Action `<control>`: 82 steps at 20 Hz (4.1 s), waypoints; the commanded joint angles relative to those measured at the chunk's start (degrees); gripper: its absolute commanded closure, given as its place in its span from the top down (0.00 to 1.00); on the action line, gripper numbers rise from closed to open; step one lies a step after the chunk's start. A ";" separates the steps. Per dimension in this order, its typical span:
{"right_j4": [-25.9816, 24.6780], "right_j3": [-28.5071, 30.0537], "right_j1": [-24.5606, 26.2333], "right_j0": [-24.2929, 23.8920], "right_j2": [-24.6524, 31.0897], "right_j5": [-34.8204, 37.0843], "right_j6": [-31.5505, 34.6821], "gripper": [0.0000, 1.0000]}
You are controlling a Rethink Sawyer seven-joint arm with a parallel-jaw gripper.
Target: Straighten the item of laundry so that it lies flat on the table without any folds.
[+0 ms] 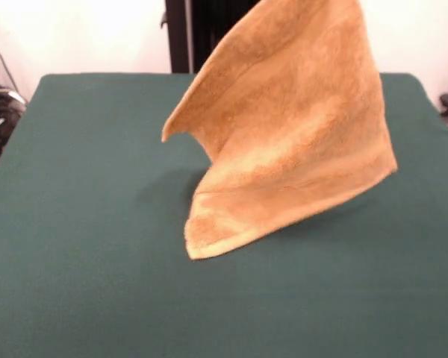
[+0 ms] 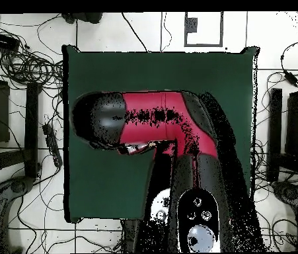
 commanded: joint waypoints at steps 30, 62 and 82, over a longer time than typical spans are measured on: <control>9.30 28.24 -20.78 13.16 -18.06 1.01 9.70 0.00; 10.92 20.06 -5.09 1.74 -11.36 -9.93 -10.20 0.00; -2.52 3.22 10.75 -6.65 -0.90 -22.67 -16.22 0.00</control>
